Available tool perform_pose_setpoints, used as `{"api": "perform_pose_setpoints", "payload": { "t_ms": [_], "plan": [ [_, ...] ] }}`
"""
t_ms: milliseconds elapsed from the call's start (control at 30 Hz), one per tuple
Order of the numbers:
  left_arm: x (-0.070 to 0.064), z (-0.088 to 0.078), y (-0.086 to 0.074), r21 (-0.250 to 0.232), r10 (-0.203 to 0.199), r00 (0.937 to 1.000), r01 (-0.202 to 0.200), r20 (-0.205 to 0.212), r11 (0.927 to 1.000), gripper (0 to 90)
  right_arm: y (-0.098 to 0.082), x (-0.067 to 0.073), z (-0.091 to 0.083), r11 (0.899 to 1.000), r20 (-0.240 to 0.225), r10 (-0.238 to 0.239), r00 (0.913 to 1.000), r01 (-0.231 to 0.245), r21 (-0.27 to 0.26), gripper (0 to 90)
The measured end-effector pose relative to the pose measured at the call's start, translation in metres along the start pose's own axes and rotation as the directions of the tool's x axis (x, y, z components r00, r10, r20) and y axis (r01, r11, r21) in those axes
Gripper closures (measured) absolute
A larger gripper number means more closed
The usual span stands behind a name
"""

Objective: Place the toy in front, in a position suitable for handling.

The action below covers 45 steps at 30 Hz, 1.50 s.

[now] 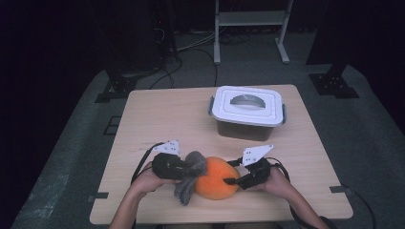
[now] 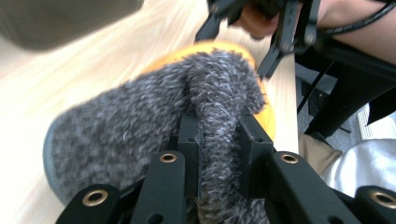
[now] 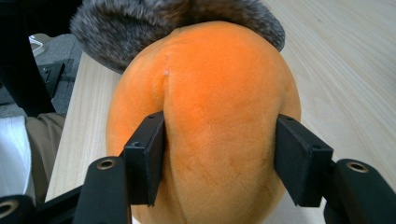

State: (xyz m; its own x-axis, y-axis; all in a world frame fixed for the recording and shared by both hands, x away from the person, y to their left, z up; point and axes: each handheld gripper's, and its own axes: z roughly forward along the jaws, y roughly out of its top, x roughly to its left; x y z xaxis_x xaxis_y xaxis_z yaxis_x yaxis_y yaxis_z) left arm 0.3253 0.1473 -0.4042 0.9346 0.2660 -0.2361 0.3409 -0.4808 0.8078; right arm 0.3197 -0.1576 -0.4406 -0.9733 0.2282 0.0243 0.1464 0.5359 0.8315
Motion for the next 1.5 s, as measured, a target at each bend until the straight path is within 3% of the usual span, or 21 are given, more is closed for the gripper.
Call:
{"api": "perform_pose_setpoints", "payload": {
  "t_ms": [167,267,400,600,833,900,1000,1100,1267,1333,1400,1500],
  "plan": [
    [-0.002,0.011,0.016,-0.021,0.024,0.9996,-0.023,0.014,0.9995,73.9,0.000,0.001,0.001,1.000,0.002,-0.007,1.0000,0.007,-0.004,38.0],
    [-0.004,0.019,0.019,0.014,0.035,0.9993,-0.035,0.014,0.9993,73.9,-0.001,0.001,0.000,1.000,0.001,-0.004,1.0000,0.004,-0.001,36.7],
    [-0.004,0.022,0.012,0.049,0.031,0.9995,-0.031,-0.004,0.9983,74.0,0.004,-0.002,-0.003,0.999,-0.001,0.047,0.9989,-0.047,0.024,26.1],
    [-0.004,0.013,-0.005,0.035,-0.002,1.0000,0.001,0.002,0.9994,74.2,0.006,-0.001,-0.007,0.996,-0.016,0.084,0.9963,-0.084,0.022,20.4],
    [-0.008,0.007,-0.018,0.053,-0.007,0.9999,0.006,0.010,0.9986,74.1,0.003,-0.003,0.000,0.990,-0.046,0.140,0.9891,-0.138,0.033,19.1],
    [-0.007,0.007,-0.016,0.052,-0.010,0.9999,0.009,0.010,0.9986,74.1,0.001,-0.005,0.001,0.987,-0.050,0.156,0.9865,-0.154,0.032,25.6],
    [-0.009,0.006,-0.008,0.043,0.012,0.9999,-0.012,0.011,0.9990,74.1,0.002,-0.002,-0.001,0.994,-0.032,0.102,0.9943,-0.101,0.035,41.6],
    [-0.009,0.002,0.003,0.018,0.030,0.9995,-0.030,0.000,0.9994,74.3,0.009,0.003,-0.006,0.999,0.006,0.038,0.9993,-0.038,0.035,50.0],
    [-0.005,-0.005,0.020,-0.049,0.031,0.9991,-0.032,-0.029,0.9983,74.2,0.021,0.007,-0.017,0.997,0.103,-0.071,0.9921,0.072,-0.006,52.6],
    [-0.005,-0.001,0.023,-0.029,0.039,0.9987,-0.040,-0.033,0.9988,74.2,0.020,0.004,-0.017,0.998,0.112,-0.066,0.9916,0.068,-0.010,52.4],
    [-0.007,0.014,0.019,0.061,0.068,0.9968,-0.065,-0.043,0.9960,74.2,0.016,0.002,-0.014,0.999,0.101,-0.052,0.9935,0.052,0.006,49.6],
    [-0.008,0.023,0.011,0.054,0.049,0.9986,-0.047,-0.021,0.9974,74.2,0.011,-0.003,-0.012,1.000,0.087,0.012,0.9962,-0.014,0.019,31.8]
  ]
}}
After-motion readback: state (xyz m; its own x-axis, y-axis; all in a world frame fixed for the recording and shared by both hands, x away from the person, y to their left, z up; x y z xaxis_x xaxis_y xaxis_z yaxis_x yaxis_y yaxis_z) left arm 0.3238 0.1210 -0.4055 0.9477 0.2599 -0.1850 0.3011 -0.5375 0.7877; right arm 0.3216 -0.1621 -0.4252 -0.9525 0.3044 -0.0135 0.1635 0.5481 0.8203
